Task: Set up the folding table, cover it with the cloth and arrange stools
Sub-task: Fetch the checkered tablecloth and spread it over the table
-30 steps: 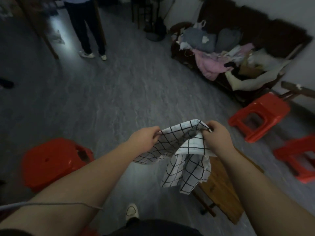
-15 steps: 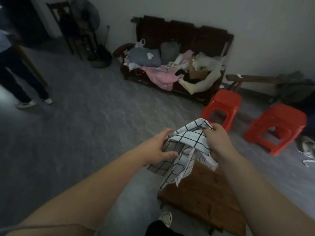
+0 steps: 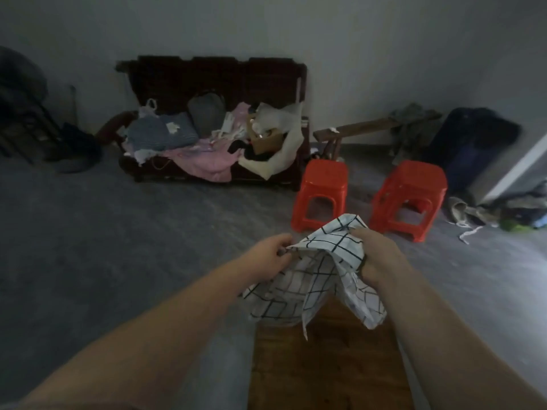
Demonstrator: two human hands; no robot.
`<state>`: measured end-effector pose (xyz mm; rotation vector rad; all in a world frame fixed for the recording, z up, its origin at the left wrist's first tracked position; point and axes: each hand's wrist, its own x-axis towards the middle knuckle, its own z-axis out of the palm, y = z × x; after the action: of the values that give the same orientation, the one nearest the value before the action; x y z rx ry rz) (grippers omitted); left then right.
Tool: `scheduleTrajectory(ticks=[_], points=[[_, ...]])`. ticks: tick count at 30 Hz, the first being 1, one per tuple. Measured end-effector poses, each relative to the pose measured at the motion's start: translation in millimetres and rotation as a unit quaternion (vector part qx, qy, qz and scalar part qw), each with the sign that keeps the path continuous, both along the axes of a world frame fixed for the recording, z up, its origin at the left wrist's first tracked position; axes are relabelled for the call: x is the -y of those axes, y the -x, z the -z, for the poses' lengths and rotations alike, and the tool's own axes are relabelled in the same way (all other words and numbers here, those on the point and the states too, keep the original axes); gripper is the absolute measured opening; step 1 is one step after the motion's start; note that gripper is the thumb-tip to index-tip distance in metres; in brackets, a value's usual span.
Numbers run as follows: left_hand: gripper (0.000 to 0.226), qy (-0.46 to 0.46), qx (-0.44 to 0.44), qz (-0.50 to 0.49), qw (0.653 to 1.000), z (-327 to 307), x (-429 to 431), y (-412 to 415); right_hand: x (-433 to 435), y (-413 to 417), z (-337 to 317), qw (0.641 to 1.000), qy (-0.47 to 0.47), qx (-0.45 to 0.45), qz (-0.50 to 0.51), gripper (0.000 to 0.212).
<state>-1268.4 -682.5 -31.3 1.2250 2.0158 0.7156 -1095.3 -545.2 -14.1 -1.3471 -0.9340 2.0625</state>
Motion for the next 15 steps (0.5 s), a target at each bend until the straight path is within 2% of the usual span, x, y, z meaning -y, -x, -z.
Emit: scheduleTrajectory(ticks=[2,3,6,9,10,12,15], points=[[0.004,-0.01,-0.016,0.026,0.999,0,-28,5,-15,-12,-7,1.0,-0.002,0.003,0.0,0.024],[0.009,-0.017,-0.028,0.04,0.999,-1,-41,7,-21,-18,-11,1.0,-0.012,0.001,-0.006,0.023],[0.013,-0.043,-0.043,0.085,0.995,-1,-80,15,-34,-34,-25,0.997,-0.077,-0.001,-0.015,0.02],[0.007,-0.057,-0.065,0.144,0.986,2,-118,22,-38,-44,-39,0.978,-0.18,0.103,0.008,0.013],[0.006,-0.067,-0.068,0.165,0.982,2,-131,24,-40,-45,-42,0.968,-0.207,0.144,0.014,0.011],[0.007,-0.09,-0.067,0.213,0.971,-1,-156,28,-46,-45,-47,0.93,-0.269,0.249,0.019,0.024],[0.01,-0.119,-0.056,0.284,0.95,-7,-189,35,-50,-45,-60,0.844,-0.384,0.375,-0.019,0.045]])
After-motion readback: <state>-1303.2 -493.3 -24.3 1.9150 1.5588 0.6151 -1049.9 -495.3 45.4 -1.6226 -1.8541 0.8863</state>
